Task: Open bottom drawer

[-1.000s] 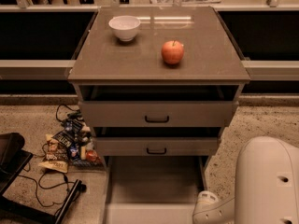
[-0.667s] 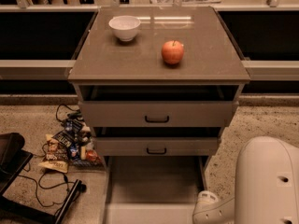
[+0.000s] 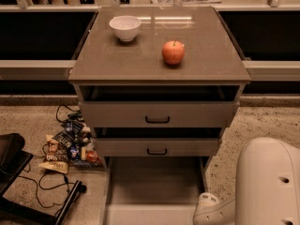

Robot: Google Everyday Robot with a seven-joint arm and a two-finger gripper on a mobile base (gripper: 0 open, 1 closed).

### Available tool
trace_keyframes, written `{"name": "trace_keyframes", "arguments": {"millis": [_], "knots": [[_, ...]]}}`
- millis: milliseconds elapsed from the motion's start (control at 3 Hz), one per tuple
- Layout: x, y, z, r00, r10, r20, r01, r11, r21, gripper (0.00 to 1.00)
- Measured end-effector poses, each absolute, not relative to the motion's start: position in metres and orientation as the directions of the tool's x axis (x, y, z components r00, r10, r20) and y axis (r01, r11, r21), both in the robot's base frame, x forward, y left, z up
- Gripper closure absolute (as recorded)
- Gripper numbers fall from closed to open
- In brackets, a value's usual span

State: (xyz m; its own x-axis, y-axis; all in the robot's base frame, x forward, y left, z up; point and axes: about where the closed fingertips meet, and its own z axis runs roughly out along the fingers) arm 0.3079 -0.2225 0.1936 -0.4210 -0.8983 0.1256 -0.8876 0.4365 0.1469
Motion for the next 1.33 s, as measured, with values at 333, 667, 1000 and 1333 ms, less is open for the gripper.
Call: {"name": "trace_keyframes", "arguments": {"millis": [333,667,1000,1333], "knots": [[0.307,-0.223,0.195,-0.417,-0.901,0.121,-0.890,0.432,0.149,0.00],[0.304,-0.223,0.204,-0.393,-0.915,0.089,-0.902,0.402,0.156,0.00],[0.294,-0.237,0.244,-0.355,-0.934,0.030,-0.924,0.356,0.142,0.00],[0.283,-0.258,0.304,-0.337,-0.941,-0.029,-0.937,0.333,0.104,0.00]]}}
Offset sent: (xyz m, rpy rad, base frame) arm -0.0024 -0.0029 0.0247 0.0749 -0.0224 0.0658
